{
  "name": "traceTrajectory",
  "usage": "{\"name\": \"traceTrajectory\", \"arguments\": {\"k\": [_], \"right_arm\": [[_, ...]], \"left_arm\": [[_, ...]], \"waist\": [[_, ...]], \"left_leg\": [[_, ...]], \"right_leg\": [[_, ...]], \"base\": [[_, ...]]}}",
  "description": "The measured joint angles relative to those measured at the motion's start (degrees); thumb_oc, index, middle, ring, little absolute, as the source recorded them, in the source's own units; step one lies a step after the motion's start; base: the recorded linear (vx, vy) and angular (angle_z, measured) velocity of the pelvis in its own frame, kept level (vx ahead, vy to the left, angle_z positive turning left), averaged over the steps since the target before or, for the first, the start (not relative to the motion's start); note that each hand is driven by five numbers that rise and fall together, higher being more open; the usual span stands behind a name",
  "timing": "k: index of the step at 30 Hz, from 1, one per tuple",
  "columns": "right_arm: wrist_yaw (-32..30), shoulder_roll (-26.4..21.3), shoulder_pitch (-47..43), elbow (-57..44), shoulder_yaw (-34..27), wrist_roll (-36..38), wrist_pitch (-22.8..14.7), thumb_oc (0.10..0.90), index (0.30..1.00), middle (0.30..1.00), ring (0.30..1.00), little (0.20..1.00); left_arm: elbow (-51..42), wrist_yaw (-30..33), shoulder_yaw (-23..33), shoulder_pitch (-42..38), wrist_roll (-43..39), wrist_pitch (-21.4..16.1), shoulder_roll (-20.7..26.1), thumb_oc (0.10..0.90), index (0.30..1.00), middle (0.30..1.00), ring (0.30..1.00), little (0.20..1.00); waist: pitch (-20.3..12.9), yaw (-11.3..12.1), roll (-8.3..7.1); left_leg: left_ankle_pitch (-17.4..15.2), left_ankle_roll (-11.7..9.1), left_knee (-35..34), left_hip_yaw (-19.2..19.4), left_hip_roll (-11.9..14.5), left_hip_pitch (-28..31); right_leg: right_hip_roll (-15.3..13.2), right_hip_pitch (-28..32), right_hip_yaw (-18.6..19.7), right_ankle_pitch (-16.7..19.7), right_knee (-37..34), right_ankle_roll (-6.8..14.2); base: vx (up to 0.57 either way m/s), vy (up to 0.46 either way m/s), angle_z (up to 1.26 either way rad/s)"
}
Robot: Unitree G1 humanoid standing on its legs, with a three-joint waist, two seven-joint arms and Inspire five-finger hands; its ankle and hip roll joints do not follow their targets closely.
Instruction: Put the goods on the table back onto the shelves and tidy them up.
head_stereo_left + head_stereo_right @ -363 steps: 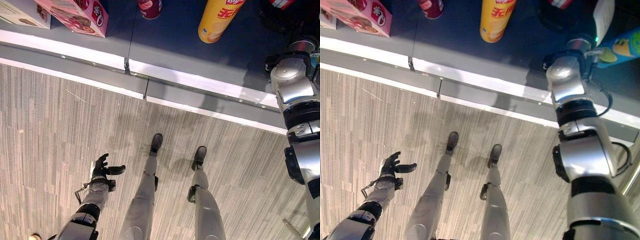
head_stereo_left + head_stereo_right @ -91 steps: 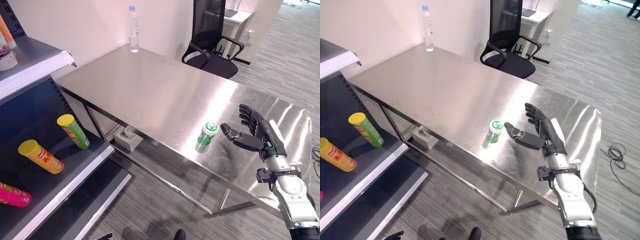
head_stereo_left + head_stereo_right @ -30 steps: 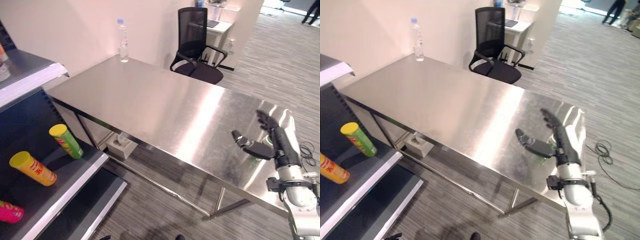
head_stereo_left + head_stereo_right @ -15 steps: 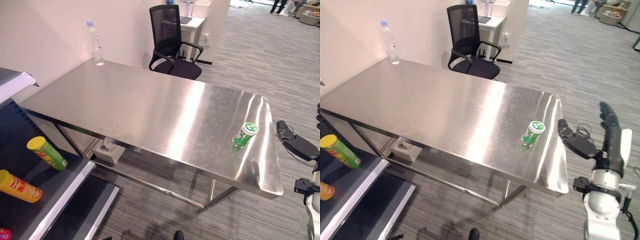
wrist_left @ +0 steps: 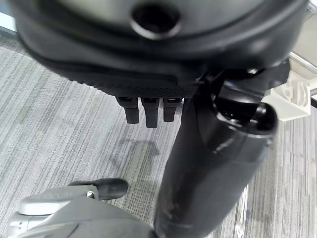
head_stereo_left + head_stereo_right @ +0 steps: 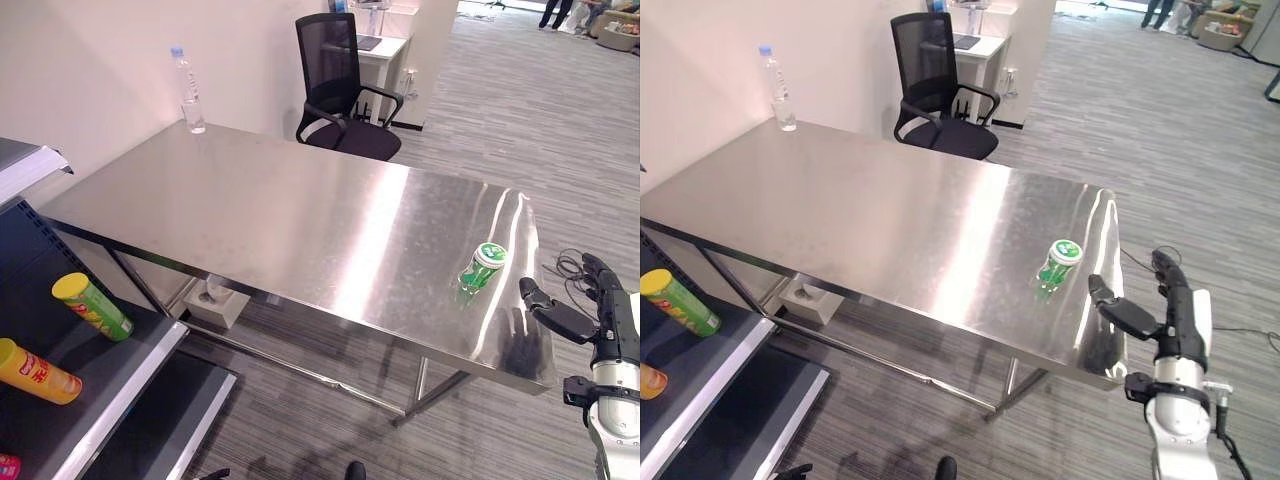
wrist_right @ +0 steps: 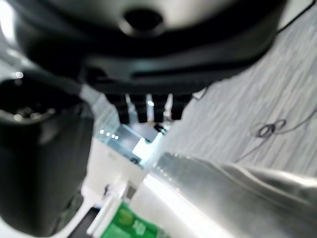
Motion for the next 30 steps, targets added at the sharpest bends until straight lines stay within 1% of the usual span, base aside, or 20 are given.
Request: {"name": "traceTrajectory", "arguments": {"k": [4,10,18,21,26,30], "right_arm": [[0.00,0.00,-0.13,0.01,0.00,0.08,0.00,0.800,0.900,0.900,0.900,0.900],[0.15,0.00,-0.99,1.30,0.20,0.05,0.00,0.800,0.900,0.900,0.900,0.900],[2.43,-0.10,-1.84,1.80,5.34,-0.06,0.37,0.800,0.900,0.900,0.900,0.900],[2.43,-0.11,-3.26,2.89,6.62,-0.04,0.38,0.800,0.900,0.900,0.900,0.900],[2.39,-0.17,-5.00,4.18,6.96,-0.09,0.89,0.800,0.900,0.900,0.900,0.900],[2.34,-1.42,-5.10,4.18,6.99,-1.06,1.01,0.800,0.900,0.900,0.900,0.900]], "left_arm": [[0.07,0.00,0.05,-0.01,0.01,0.00,0.01,0.800,0.900,0.900,0.900,0.900],[0.13,0.00,0.09,0.03,0.01,0.00,0.06,0.800,0.900,0.900,0.900,0.900],[0.02,-0.01,0.02,0.04,-0.03,0.00,0.17,0.800,0.900,0.900,0.900,0.900],[0.06,-0.01,0.01,0.06,-0.03,0.00,0.18,0.800,0.900,0.900,0.900,0.900],[0.09,0.01,0.03,0.29,-0.06,-0.01,0.17,0.800,0.900,0.900,0.900,0.900],[0.08,0.04,0.04,0.23,-0.07,-0.01,0.17,0.800,0.900,0.900,0.900,0.900]], "waist": [[0.01,0.43,-0.02],[0.04,0.48,-0.06],[0.34,0.65,-0.06],[0.45,0.59,-0.02],[0.68,1.58,0.11],[0.78,2.26,0.12]], "left_leg": [[0.00,0.00,0.06,-0.30,0.02,-0.05],[0.00,0.00,0.06,-0.85,0.01,-0.06],[0.01,-0.01,0.04,-1.14,0.03,-0.18],[0.01,0.00,0.05,-1.29,0.03,-0.22],[0.01,0.00,0.07,-1.66,0.04,-0.25],[0.01,0.00,0.07,-1.91,0.03,-0.23]], "right_leg": [[-0.01,0.03,-0.21,-0.01,0.00,-0.01],[-0.07,0.18,-0.46,-0.04,0.00,0.01],[-0.17,0.22,-1.21,-0.14,-0.35,0.03],[-0.20,0.23,-1.37,-0.23,-0.35,0.07],[-0.25,0.35,-1.62,-0.32,-0.35,0.14],[-0.30,0.46,-1.71,-0.33,-0.35,0.14]], "base": [[0.00,-0.008,0.03],[0.00,-0.004,0.04],[0.00,0.001,0.01],[0.00,0.005,0.03],[0.00,0.004,0.03],[0.00,0.001,0.02]]}}
